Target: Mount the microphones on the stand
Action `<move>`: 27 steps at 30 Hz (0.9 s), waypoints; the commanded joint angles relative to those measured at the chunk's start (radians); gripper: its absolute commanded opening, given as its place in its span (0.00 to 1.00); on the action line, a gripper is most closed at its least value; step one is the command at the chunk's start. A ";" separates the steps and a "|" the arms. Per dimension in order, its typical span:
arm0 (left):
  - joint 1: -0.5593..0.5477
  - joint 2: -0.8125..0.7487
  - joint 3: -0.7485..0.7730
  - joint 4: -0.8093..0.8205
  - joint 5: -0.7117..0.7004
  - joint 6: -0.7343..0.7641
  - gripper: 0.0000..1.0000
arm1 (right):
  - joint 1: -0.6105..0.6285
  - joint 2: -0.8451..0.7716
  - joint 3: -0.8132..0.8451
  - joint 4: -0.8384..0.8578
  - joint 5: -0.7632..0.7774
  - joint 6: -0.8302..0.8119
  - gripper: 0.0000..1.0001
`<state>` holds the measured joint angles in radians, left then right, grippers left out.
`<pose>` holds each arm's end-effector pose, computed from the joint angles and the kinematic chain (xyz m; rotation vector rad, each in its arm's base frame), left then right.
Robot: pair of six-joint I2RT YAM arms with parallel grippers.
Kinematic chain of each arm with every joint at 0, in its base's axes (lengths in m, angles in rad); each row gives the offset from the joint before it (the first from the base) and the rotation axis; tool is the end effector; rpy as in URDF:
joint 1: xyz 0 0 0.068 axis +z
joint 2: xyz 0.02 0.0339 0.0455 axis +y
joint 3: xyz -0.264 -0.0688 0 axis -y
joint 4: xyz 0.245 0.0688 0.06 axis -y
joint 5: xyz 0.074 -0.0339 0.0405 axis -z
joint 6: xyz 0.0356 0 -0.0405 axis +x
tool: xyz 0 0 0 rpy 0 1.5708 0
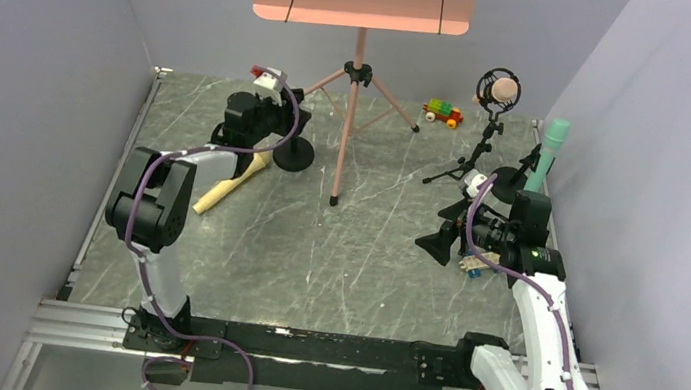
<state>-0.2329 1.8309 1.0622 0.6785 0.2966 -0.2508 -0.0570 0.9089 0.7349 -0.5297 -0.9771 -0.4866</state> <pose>0.3998 -0.1055 0.2317 0.2140 1.6799 -0.6105 0.1824 0.0191 0.2777 -0.8900 1.8142 0.7608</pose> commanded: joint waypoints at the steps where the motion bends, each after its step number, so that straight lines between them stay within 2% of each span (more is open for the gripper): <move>1: -0.007 0.037 0.063 -0.011 0.026 0.013 0.57 | 0.003 -0.013 0.024 0.012 -0.016 -0.009 1.00; 7: -0.012 0.034 0.059 -0.023 0.044 0.018 0.45 | 0.003 -0.015 0.027 0.010 -0.015 -0.012 1.00; 11: -0.018 0.033 0.058 -0.042 0.043 0.029 0.41 | 0.003 -0.013 0.029 0.005 -0.014 -0.015 1.00; 12: -0.018 0.034 0.059 -0.049 0.045 0.031 0.37 | 0.003 -0.013 0.028 0.006 -0.012 -0.016 1.00; 16: -0.021 0.036 0.062 -0.072 0.056 0.032 0.03 | 0.002 -0.015 0.027 0.007 -0.006 -0.016 1.00; 17: -0.023 0.029 0.055 -0.067 0.052 0.036 0.00 | 0.003 -0.015 0.027 0.007 -0.005 -0.017 1.00; 27: -0.033 -0.147 0.008 -0.135 0.028 0.181 0.00 | 0.003 -0.010 0.031 0.005 -0.007 -0.019 1.00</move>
<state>-0.2550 1.8095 1.0851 0.5735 0.3080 -0.1280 -0.0570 0.9077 0.7349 -0.5297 -0.9733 -0.4870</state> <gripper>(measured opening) 0.308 0.994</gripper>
